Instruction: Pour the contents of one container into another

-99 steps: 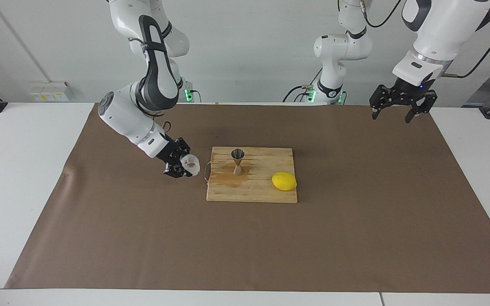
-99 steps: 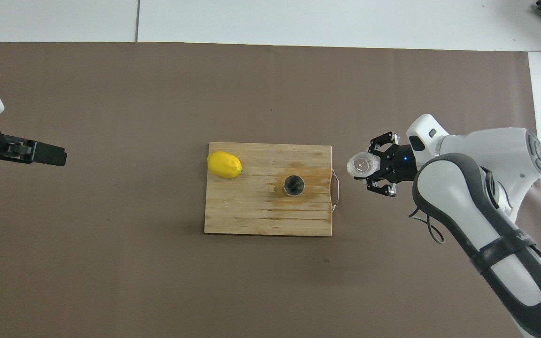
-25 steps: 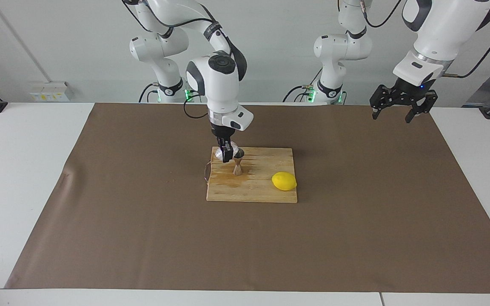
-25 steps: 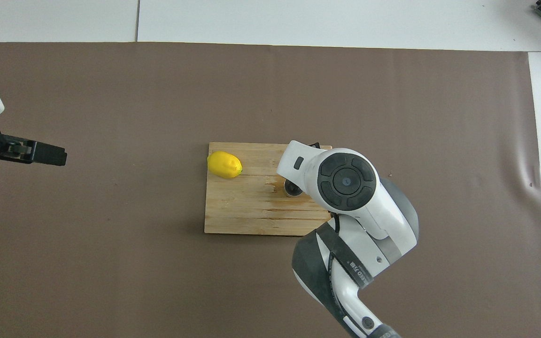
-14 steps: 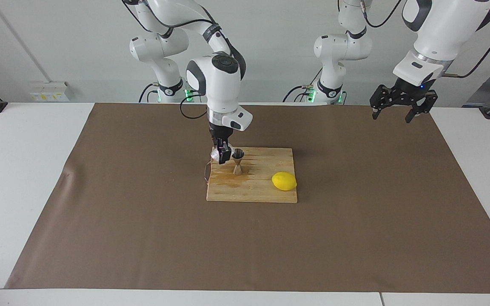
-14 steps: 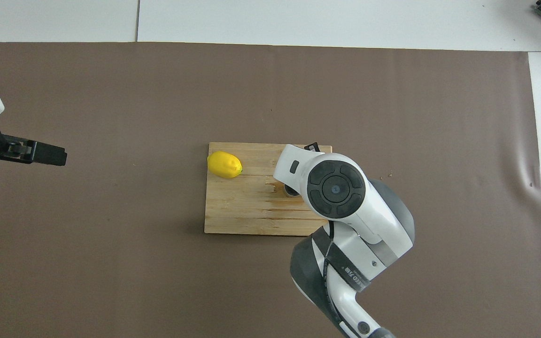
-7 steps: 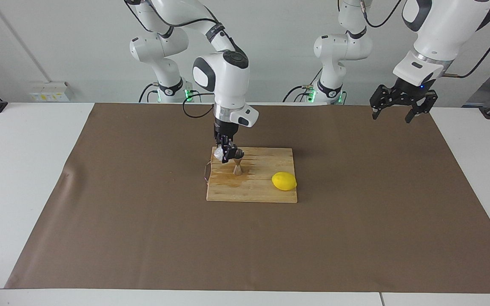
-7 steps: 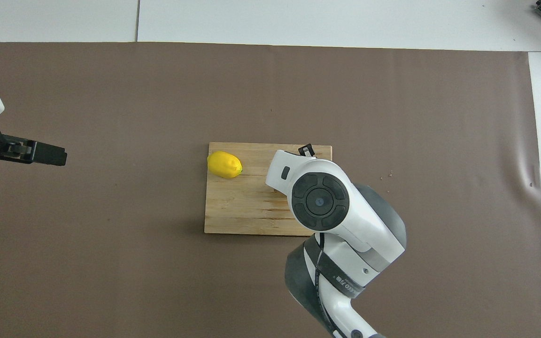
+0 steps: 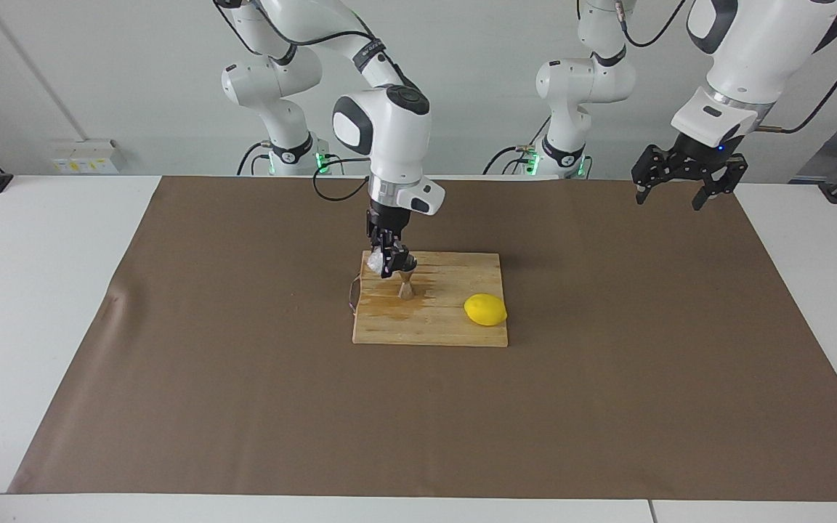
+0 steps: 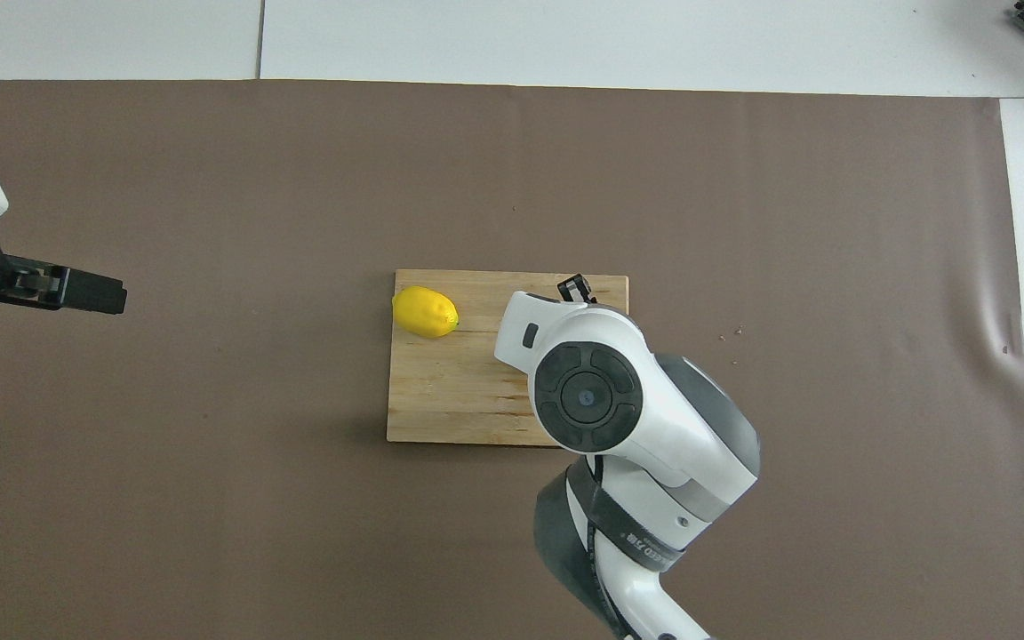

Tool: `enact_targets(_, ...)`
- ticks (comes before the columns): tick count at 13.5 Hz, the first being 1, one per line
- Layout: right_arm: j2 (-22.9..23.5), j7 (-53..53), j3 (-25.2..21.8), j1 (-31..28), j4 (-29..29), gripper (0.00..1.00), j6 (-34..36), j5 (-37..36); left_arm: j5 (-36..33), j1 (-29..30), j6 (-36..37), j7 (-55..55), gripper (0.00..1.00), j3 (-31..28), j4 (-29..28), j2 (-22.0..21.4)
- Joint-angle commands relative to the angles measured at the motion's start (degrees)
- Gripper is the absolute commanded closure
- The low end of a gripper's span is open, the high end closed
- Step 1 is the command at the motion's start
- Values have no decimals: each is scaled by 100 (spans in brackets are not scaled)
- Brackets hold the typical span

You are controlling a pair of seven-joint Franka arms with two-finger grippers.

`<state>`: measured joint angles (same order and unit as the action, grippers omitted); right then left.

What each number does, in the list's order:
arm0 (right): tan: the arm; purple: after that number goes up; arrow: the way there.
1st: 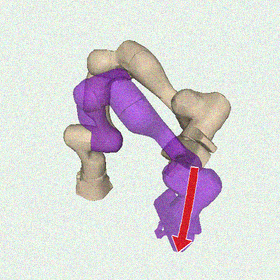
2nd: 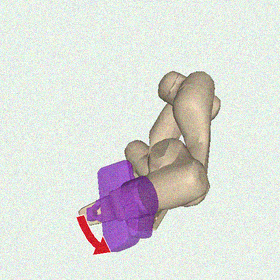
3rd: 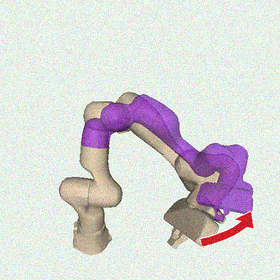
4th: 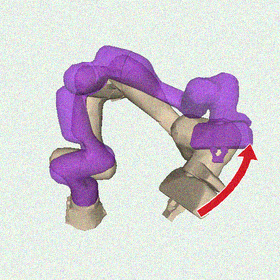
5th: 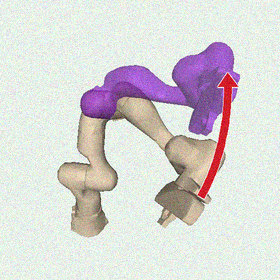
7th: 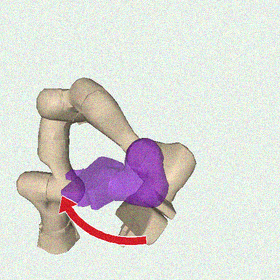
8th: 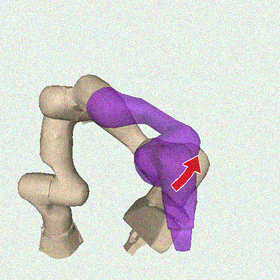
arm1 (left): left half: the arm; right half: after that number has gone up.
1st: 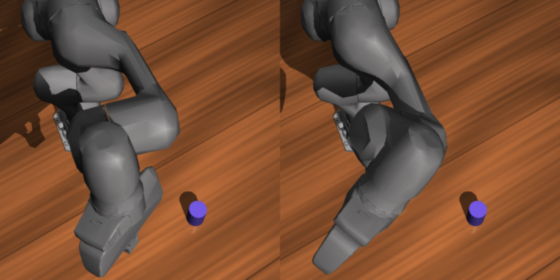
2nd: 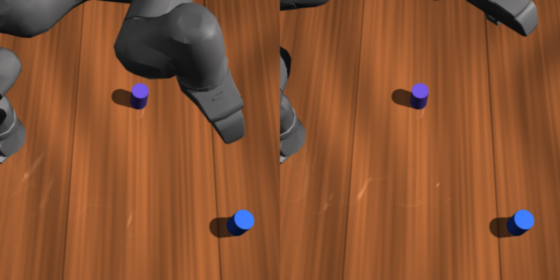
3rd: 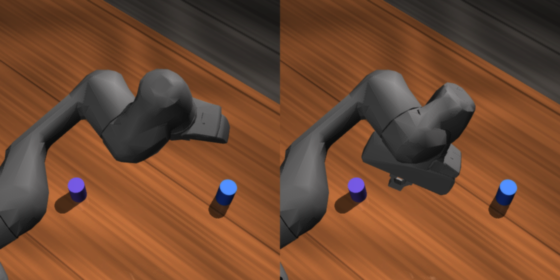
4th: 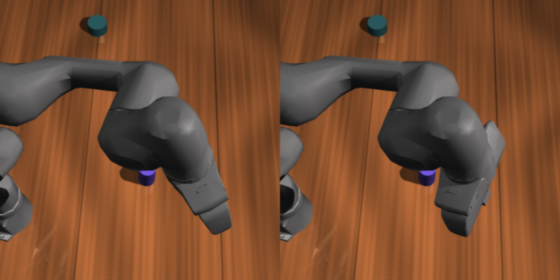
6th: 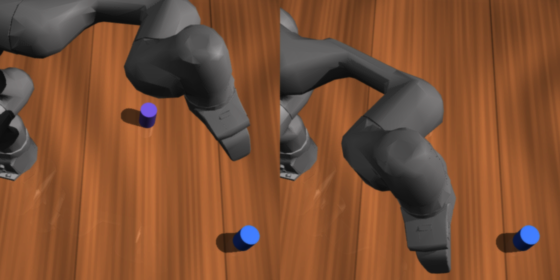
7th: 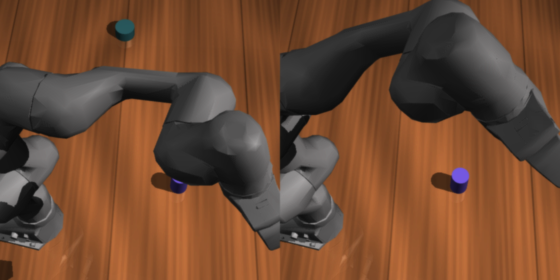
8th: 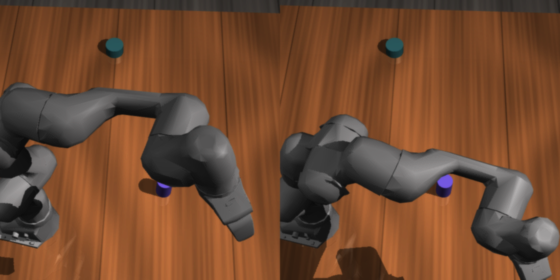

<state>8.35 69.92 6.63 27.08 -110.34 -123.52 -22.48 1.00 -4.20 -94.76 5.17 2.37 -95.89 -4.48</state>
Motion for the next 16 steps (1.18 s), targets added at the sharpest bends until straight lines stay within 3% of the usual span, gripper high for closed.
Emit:
enact_targets(1, -44, -198, 49, 43, 30, 83, 206, -239, -48, 51, 36, 71, 0, 35, -70, -79)
enact_targets(16, -123, -216, 49, 166, 30, 83, 478, -652, -48, 51, 36, 63, 0, 35, -70, -79)
